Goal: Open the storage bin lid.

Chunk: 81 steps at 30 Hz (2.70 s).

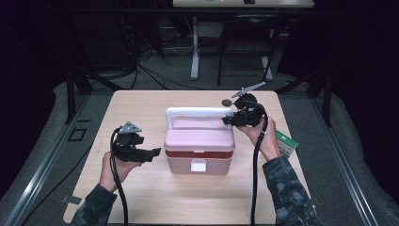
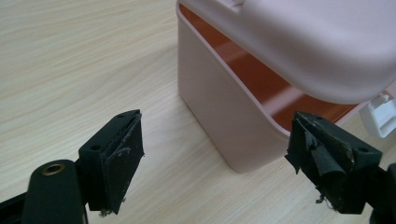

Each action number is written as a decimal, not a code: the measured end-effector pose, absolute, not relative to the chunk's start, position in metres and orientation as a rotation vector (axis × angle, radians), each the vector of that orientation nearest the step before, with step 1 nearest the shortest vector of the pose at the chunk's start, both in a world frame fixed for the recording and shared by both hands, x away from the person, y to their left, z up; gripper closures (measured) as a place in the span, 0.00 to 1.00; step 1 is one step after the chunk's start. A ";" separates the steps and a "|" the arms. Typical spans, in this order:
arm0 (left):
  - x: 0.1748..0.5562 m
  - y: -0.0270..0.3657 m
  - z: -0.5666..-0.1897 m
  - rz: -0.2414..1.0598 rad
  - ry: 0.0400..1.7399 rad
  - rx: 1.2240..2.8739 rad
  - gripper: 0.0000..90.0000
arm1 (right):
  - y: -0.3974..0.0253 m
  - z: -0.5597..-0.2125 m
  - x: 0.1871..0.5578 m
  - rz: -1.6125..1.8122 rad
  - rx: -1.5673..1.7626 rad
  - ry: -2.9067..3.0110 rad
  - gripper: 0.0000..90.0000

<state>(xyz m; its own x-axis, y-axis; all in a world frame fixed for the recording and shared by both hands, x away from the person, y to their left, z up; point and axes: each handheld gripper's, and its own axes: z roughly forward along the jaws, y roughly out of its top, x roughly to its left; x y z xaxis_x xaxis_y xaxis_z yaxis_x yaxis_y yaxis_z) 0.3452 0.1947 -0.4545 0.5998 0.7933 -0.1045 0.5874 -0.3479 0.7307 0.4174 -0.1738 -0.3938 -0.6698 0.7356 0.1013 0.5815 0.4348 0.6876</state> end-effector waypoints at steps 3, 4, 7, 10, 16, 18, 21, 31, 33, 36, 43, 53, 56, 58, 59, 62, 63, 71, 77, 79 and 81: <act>0.346 0.191 -0.457 0.330 1.084 2.071 0.21 | -0.174 -0.391 0.419 1.058 1.158 2.468 0.80; 0.346 0.189 -0.459 0.329 1.087 2.064 0.21 | -0.174 -0.390 0.419 1.062 1.159 2.465 0.80; 0.347 0.186 -0.461 0.318 1.086 2.059 0.21 | -0.174 -0.388 0.420 1.059 1.160 2.462 0.80; 0.350 0.181 -0.464 0.306 1.086 2.050 0.22 | -0.175 -0.388 0.421 1.071 1.177 2.457 0.80; 0.353 0.171 -0.470 0.292 1.095 2.040 0.31 | -0.175 -0.386 0.422 1.076 1.179 2.452 0.80; 0.354 0.170 -0.471 0.293 1.087 2.040 0.36 | -0.175 -0.385 0.422 1.075 1.179 2.447 0.80; 0.354 0.167 -0.473 0.287 1.086 2.039 0.44 | -0.176 -0.384 0.422 1.079 1.182 2.441 0.80; 0.354 0.157 -0.480 0.268 1.088 2.018 0.66 | -0.176 -0.382 0.424 1.084 1.172 2.424 0.80; 0.354 0.156 -0.480 0.275 1.087 2.021 0.68 | -0.176 -0.382 0.424 1.084 1.169 2.423 0.80; 0.353 0.156 -0.481 0.274 1.093 2.005 0.69 | -0.176 -0.381 0.424 1.084 1.181 2.417 0.80; 0.352 0.157 -0.483 0.280 1.094 1.982 0.71 | -0.178 -0.378 0.427 1.096 1.176 2.403 0.79; 0.350 0.156 -0.483 0.296 1.098 1.982 0.71 | -0.178 -0.374 0.434 1.100 1.186 2.399 0.78; 0.350 0.156 -0.482 0.298 1.098 1.985 0.71 | -0.179 -0.372 0.437 1.099 1.186 2.396 0.78; 0.350 0.156 -0.482 0.298 1.098 1.984 0.71 | -0.178 -0.370 0.439 1.096 1.179 2.394 0.77; 0.350 0.156 -0.482 0.299 1.099 1.984 0.71 | -0.178 -0.370 0.440 1.096 1.179 2.397 0.78; 0.350 0.155 -0.482 0.302 1.098 1.987 0.71 | -0.178 -0.368 0.443 1.095 1.188 2.395 0.77; 0.350 0.155 -0.483 0.308 1.099 1.982 0.71 | -0.178 -0.367 0.444 1.095 1.193 2.396 0.77; 0.350 0.155 -0.482 0.307 1.098 1.988 0.71 | -0.177 -0.361 0.454 1.081 1.195 2.393 0.76; 0.350 0.155 -0.483 0.308 1.097 1.989 0.71 | -0.177 -0.360 0.462 1.082 1.209 2.391 0.76; 0.350 0.155 -0.482 0.308 1.097 1.991 0.71 | -0.177 -0.360 0.465 1.083 1.213 2.395 0.76; 0.350 0.155 -0.482 0.310 1.095 1.994 0.70 | -0.177 -0.360 0.468 1.080 1.218 2.396 0.76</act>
